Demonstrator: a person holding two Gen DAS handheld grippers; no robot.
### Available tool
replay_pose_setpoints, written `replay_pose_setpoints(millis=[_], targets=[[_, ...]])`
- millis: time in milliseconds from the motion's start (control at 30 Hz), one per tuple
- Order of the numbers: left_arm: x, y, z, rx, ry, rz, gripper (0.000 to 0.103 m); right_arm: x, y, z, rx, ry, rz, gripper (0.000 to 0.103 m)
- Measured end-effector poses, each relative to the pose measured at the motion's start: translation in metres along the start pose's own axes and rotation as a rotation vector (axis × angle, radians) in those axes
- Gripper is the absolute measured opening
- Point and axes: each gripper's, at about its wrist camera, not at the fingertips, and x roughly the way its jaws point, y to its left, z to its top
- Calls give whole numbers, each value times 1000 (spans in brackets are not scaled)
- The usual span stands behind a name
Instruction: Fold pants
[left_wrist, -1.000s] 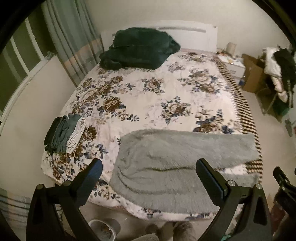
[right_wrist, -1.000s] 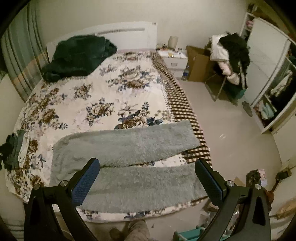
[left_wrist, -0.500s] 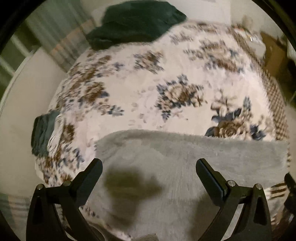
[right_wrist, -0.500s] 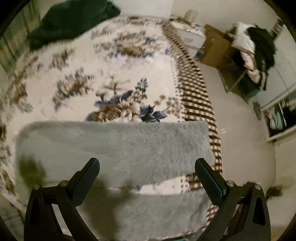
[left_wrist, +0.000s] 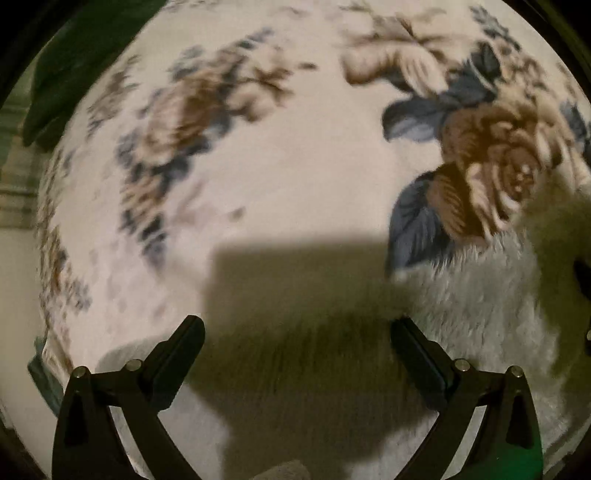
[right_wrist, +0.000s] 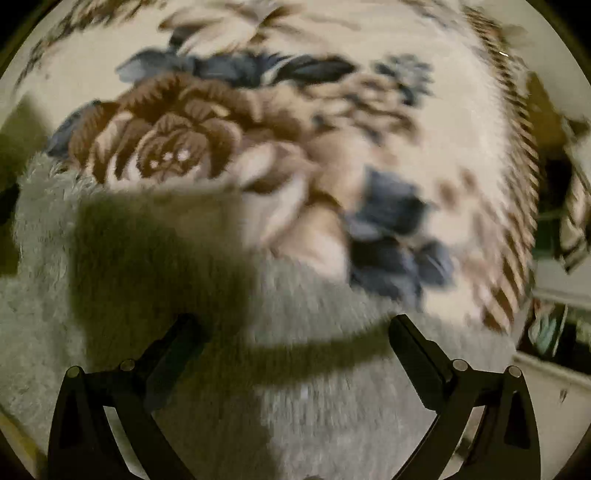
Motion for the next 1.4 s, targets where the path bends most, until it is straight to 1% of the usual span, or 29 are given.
replay_pose_setpoints(millis=[67, 100, 133, 167, 200, 233, 267, 300, 367, 400, 467, 533, 600, 633, 700, 767, 800, 833, 933, 1000, 1100, 1133, 1200, 1233, 1333, 1400], targets=[[8, 0, 8, 9, -10, -41, 102, 11, -2, 9, -16, 10, 33, 96], [10, 2, 9, 10, -21, -62, 99, 14, -4, 11, -23, 12, 57, 88], [10, 4, 9, 15, -32, -94, 94, 15, -6, 13, -33, 15, 82, 76], [9, 5, 6, 21, -41, -144, 75, 15, -7, 13, -37, 6, 109, 68], [6, 6, 3, 24, -54, -189, 54, 13, -9, 14, -33, -1, 130, 49], [1, 5, -1, 39, -70, -212, 40, 12, -11, 12, -27, -6, 153, 28], [-4, 3, -4, 53, -81, -218, 15, 9, -13, 11, -12, -18, 163, 19], [-10, 0, -8, 61, -104, -189, 7, 6, -16, 11, 6, -26, 165, 13], [-20, 0, -16, 62, -132, -167, 5, -1, -22, 6, 47, -49, 171, 11], [-25, 3, -20, 49, -145, -167, 4, -5, -26, 3, 66, -61, 171, 10], [-44, 16, -31, -1, -180, -182, 4, -16, -37, -8, 124, -93, 181, 10], [-67, 28, -43, -53, -221, -202, 2, -32, -49, -17, 156, -126, 183, 10], [-91, 38, -57, -101, -255, -220, 2, -53, -57, -33, 194, -178, 175, 10], [-100, 35, -62, -116, -276, -220, 2, -61, -60, -41, 215, -198, 178, 10], [-127, 30, -84, -141, -317, -223, 2, -78, -63, -59, 241, -236, 167, 10], [-148, 32, -99, -160, -346, -227, 2, -100, -52, -88, 277, -276, 165, 10], [-158, 33, -111, -175, -367, -223, 2, -114, -34, -99, 291, -291, 161, 10], [-161, 31, -119, -189, -375, -228, 2, -132, -18, -122, 307, -306, 161, 10], [-174, 25, -172, -230, -378, -265, 2, -158, 8, -173, 344, -339, 149, 10], [-176, 15, -209, -254, -357, -289, 2, -169, 26, -213, 376, -347, 140, 10], [-166, -1, -262, -289, -279, -344, 2, -174, 61, -272, 406, -340, 107, 10], [-160, -9, -280, -293, -250, -354, 2, -168, 75, -295, 415, -312, 106, 10], [-144, -23, -310, -306, -192, -378, 2, -155, 93, -326, 429, -270, 115, 10], [-136, -30, -320, -302, -168, -377, 2, -142, 107, -345, 432, -232, 120, 10], [-92, -56, -349, -276, -82, -369, 2, -106, 136, -378, 425, -165, 134, 10], [-67, -68, -359, -264, -42, -360, 4, -84, 147, -388, 421, -128, 150, 11]])
